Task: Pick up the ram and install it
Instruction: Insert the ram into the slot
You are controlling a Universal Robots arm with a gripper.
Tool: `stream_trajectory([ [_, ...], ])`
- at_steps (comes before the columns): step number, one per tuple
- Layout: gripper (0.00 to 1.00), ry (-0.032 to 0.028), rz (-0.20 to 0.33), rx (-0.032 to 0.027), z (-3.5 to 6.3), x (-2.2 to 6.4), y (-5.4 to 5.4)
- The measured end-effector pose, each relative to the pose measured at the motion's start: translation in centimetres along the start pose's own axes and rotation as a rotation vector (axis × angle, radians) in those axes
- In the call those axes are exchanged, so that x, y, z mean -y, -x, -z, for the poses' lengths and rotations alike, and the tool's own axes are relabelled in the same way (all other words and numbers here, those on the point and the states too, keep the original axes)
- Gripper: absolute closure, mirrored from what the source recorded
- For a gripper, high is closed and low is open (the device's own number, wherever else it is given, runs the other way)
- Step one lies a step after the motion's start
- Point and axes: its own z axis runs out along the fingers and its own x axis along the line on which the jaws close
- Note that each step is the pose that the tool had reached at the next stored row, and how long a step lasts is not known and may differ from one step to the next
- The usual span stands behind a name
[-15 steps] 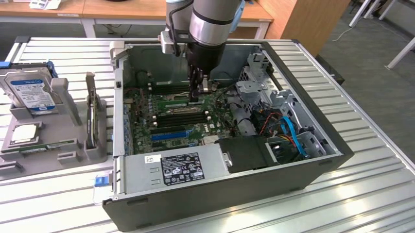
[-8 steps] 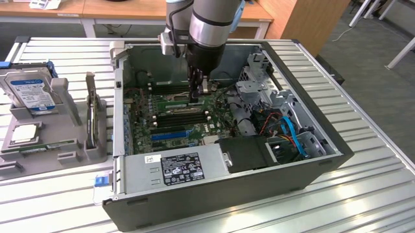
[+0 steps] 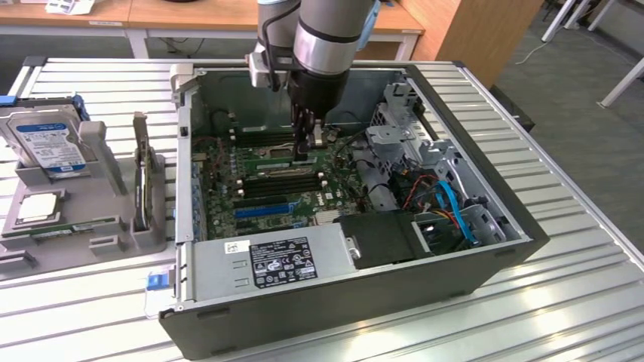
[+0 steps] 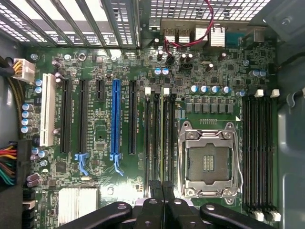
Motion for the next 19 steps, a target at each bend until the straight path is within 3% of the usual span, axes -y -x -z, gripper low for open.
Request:
stream_trajectory([
  [19, 0.89, 0.0000, 0.000, 0.0001, -0.61, 0.04, -0.01],
])
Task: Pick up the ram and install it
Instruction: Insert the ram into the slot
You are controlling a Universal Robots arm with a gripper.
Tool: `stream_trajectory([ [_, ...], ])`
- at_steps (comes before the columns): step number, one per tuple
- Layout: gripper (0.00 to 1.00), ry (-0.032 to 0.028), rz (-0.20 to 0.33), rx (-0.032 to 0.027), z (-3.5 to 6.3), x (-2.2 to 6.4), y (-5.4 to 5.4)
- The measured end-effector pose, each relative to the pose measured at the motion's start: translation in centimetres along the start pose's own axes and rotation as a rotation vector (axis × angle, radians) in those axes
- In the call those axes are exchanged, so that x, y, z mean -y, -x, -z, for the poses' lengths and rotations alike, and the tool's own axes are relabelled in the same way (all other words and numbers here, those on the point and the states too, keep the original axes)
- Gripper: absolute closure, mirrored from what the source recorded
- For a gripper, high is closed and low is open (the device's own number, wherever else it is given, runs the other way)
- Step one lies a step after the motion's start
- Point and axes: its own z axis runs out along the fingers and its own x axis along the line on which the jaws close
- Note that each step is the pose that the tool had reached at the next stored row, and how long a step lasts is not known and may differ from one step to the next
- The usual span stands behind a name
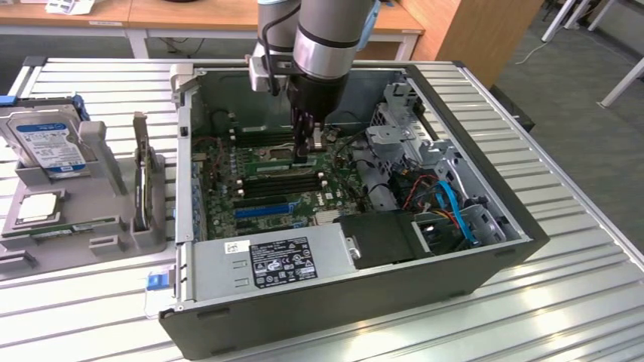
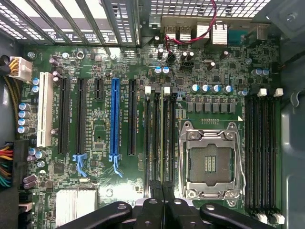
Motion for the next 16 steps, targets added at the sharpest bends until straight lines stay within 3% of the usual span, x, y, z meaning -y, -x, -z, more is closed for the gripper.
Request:
stream_trajectory([
  [16, 0.89, 0.0000, 0.000, 0.0000, -0.79, 0.05, -0.02],
])
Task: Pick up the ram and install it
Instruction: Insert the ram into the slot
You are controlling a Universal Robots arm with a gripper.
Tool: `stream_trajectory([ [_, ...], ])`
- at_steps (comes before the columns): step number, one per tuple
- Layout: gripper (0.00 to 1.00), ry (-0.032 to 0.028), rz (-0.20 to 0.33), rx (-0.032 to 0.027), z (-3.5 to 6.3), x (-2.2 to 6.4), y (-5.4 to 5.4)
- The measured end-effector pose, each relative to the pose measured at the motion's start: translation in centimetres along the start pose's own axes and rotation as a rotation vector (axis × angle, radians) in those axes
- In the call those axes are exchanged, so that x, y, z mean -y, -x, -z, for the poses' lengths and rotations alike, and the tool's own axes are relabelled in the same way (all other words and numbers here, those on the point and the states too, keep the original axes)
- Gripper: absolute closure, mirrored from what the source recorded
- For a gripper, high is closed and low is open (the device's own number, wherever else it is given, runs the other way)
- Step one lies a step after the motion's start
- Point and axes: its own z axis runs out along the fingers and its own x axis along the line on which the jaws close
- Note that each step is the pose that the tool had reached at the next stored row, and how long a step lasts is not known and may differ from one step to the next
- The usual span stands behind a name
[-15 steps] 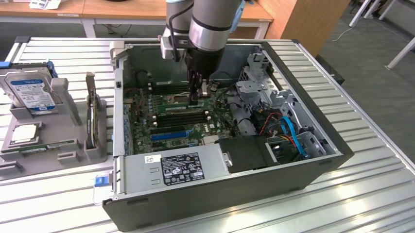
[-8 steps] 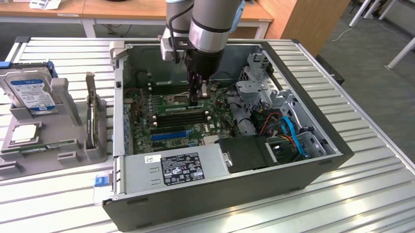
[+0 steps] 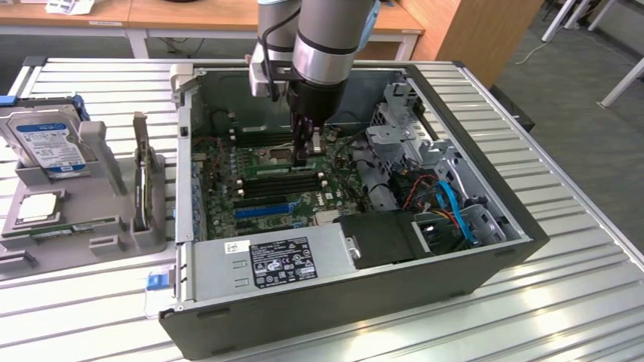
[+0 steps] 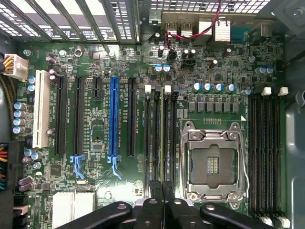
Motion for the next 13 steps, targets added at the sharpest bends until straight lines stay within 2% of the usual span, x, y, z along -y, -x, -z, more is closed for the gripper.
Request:
stream_trajectory([
  [13, 0.89, 0.0000, 0.000, -0.0001, -0.21, 0.01, -0.21],
])
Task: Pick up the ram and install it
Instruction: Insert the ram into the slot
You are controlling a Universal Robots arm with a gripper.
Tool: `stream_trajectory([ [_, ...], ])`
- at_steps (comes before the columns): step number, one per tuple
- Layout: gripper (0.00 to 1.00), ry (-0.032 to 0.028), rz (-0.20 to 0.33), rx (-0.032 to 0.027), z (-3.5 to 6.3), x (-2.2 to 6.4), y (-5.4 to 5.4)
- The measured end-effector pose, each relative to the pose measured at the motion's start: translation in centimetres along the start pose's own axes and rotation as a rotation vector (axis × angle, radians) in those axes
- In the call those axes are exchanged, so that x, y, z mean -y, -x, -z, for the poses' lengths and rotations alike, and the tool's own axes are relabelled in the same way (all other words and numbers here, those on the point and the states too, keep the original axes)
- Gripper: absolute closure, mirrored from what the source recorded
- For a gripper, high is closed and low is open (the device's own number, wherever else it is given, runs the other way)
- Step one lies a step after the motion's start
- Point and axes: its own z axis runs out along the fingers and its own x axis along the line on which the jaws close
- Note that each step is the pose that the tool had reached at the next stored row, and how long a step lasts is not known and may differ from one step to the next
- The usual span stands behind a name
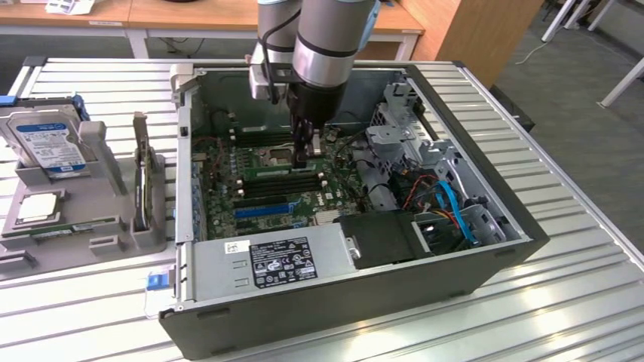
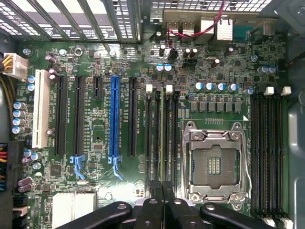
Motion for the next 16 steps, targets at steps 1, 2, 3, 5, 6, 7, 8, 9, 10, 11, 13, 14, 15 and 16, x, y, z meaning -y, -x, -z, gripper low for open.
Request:
stream_trajectory([
  [1, 0.89, 0.0000, 0.000, 0.0001, 0.00, 0.00, -0.07],
  [2, 0.89, 0.0000, 0.000, 0.0001, 0.00, 0.00, -0.15],
  [3, 0.89, 0.0000, 0.000, 0.0001, 0.00, 0.00, -0.22],
  [5, 0.89, 0.0000, 0.000, 0.0000, 0.01, 0.00, -0.36],
  [6, 0.89, 0.0000, 0.000, 0.0000, 0.01, 0.00, -0.43],
  [7, 0.89, 0.0000, 0.000, 0.0000, 0.01, 0.00, -0.48],
  [8, 0.89, 0.0000, 0.000, 0.0001, 0.01, 0.00, -0.53],
  [9, 0.89, 0.0000, 0.000, 0.0001, 0.01, 0.00, -0.57],
  [10, 0.89, 0.0000, 0.000, 0.0000, 0.01, 0.00, -0.61],
  [11, 0.89, 0.0000, 0.000, 0.0001, 0.01, 0.00, -0.63],
  [13, 0.89, 0.0000, 0.000, 0.0000, 0.01, 0.01, -0.63],
  [14, 0.89, 0.0000, 0.000, 0.0000, 0.02, 0.00, -0.63],
  [15, 0.89, 0.0000, 0.000, 0.0000, 0.02, 0.00, -0.63],
  [16, 0.89, 0.0000, 0.000, 0.0000, 0.02, 0.00, -0.63],
])
